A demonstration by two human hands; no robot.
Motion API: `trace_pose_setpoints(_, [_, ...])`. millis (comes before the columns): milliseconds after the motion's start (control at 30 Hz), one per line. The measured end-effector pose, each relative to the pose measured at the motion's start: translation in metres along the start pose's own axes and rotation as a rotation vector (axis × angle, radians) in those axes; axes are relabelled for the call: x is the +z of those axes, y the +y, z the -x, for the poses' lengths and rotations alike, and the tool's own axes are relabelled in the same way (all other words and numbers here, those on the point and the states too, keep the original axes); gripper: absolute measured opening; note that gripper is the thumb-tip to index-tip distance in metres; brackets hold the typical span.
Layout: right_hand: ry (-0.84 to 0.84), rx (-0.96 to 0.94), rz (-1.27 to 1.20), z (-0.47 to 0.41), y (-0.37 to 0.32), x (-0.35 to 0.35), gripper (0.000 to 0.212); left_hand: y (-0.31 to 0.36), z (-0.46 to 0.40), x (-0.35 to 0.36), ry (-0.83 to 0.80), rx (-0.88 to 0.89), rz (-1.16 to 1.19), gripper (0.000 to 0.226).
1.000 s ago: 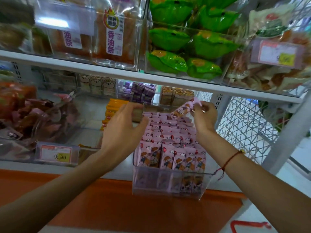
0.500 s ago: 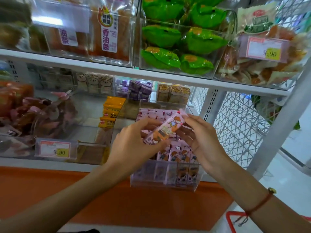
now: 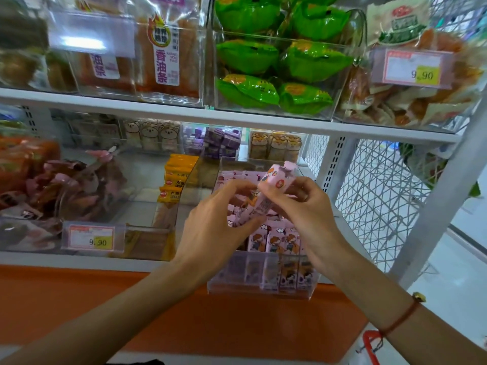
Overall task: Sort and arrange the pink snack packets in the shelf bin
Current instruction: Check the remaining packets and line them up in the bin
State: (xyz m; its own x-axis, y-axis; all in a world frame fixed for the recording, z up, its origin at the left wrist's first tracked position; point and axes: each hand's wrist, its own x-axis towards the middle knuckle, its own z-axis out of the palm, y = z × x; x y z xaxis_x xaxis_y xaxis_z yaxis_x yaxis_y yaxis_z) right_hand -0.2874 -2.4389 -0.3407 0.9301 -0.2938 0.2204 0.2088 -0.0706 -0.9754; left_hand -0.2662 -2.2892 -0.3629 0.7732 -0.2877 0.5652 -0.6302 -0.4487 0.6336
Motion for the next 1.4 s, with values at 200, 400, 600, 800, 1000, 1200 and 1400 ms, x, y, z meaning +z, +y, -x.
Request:
trace_pose_setpoints(200, [-0.141,0.0,0.063,-0.004,-0.001,-0.01,0.04,0.007,-0.003,0.001,-0.16,-0.092,0.278,0.04])
trace_pose_setpoints(400, [-0.211,0.261,-0.025,-0.007,0.0,-0.017,0.041,0.018,-0.01,-0.007,-0.367,-0.588,0.649,0.026])
trace_pose_setpoints(600, [-0.229,0.325,-0.065,-0.009,0.001,-0.018,0.039,0.013,-0.012,-0.01,-0.439,-0.666,0.779,0.028])
trace_pose_setpoints(800, [-0.281,0.122,-0.119,-0.012,-0.004,-0.022,0.056,0.007,-0.01,-0.008,-0.284,-0.309,0.434,0.034])
trace_pose_setpoints(1000, [-0.328,-0.251,0.07,-0.002,-0.011,-0.026,0.047,0.0,-0.008,-0.011,0.0,0.062,0.133,0.039])
trace_pose_setpoints(1200, [-0.388,-0.141,-0.097,-0.004,-0.012,-0.03,0.05,-0.001,-0.013,-0.015,-0.061,-0.067,0.229,0.058])
trace_pose_setpoints(1400, [-0.411,-0.032,-0.144,-0.005,-0.011,-0.031,0.058,0.003,-0.016,-0.017,-0.162,-0.223,0.303,0.051])
